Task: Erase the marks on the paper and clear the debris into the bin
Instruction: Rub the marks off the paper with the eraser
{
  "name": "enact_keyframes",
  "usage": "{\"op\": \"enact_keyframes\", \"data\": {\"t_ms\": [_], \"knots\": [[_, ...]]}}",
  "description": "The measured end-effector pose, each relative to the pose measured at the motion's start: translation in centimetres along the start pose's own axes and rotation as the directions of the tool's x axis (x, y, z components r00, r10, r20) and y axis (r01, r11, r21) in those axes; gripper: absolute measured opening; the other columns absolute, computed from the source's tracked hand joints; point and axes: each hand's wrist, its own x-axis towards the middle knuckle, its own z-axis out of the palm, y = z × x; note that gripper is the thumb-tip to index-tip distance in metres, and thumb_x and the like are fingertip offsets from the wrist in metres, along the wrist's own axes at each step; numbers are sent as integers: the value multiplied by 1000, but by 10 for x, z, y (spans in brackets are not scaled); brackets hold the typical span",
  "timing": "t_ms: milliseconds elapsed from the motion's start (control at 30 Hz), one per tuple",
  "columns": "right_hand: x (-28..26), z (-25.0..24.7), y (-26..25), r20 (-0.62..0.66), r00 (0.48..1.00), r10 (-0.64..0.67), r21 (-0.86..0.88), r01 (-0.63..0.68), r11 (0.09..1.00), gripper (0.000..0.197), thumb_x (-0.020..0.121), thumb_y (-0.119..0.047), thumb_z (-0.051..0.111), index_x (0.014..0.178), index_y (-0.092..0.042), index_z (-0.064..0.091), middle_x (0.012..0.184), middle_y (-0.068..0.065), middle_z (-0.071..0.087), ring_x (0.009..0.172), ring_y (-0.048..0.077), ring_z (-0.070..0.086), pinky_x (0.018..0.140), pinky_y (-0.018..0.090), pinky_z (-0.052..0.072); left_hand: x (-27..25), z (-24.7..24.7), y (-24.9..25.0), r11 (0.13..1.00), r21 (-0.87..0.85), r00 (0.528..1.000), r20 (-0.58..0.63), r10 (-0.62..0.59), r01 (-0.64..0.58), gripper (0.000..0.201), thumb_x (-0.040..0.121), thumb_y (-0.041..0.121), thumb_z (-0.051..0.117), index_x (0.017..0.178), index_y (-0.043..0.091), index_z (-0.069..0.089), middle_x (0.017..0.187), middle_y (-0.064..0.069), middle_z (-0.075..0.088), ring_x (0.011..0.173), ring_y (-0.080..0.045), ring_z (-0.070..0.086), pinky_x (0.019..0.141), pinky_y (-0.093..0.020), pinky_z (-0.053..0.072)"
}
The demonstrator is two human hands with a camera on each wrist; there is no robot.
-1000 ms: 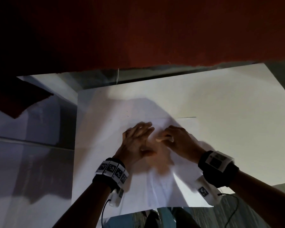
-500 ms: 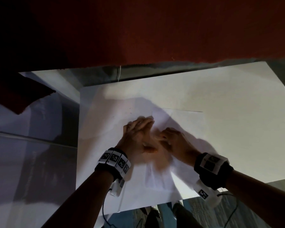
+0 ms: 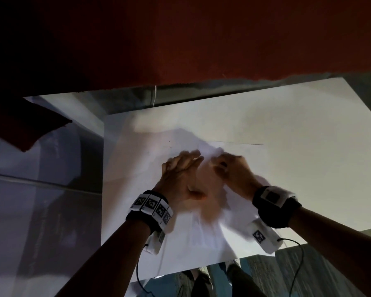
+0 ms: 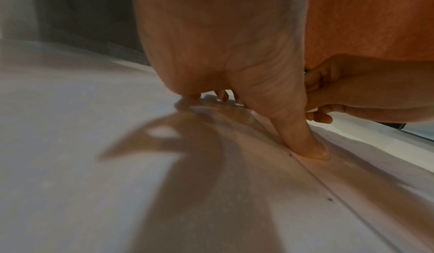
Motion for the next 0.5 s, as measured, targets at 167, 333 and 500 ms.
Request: {"op": "enact_keyframes", "data": {"t_ms": [167, 333, 500], "knots": [[3, -1, 3, 8, 1000, 0, -24, 0, 1000, 11, 87, -12, 67, 94, -17, 73, 91, 3, 72, 78, 21, 66, 70, 30, 51, -1, 0, 0, 1000, 4, 1000, 4, -8, 7, 118, 68, 78, 74, 162, 38, 16, 168, 24, -5, 155, -11, -6, 118, -42, 12], [-9, 16, -12, 127, 986, -105, 44, 101, 994, 9, 84, -9, 68, 92, -13, 71, 89, 1, 71, 77, 16, 64, 69, 26, 46, -2, 1, 0, 1000, -7, 1000, 1, -5, 5, 118, 68, 78, 74, 162, 39, 14, 168, 23, -6, 155, -10, -7, 119, -41, 10], [3, 8, -4, 16, 998, 55, -18, -55, 998, 7, 88, -14, 64, 88, -17, 70, 80, -4, 66, 68, 17, 61, 64, 29, 46, -2, 1, 0, 1000, -10, 1000, -2, -17, 17, 121, 65, 79, 75, 162, 39, 15, 168, 25, -5, 155, -10, -5, 116, -39, 11]]}}
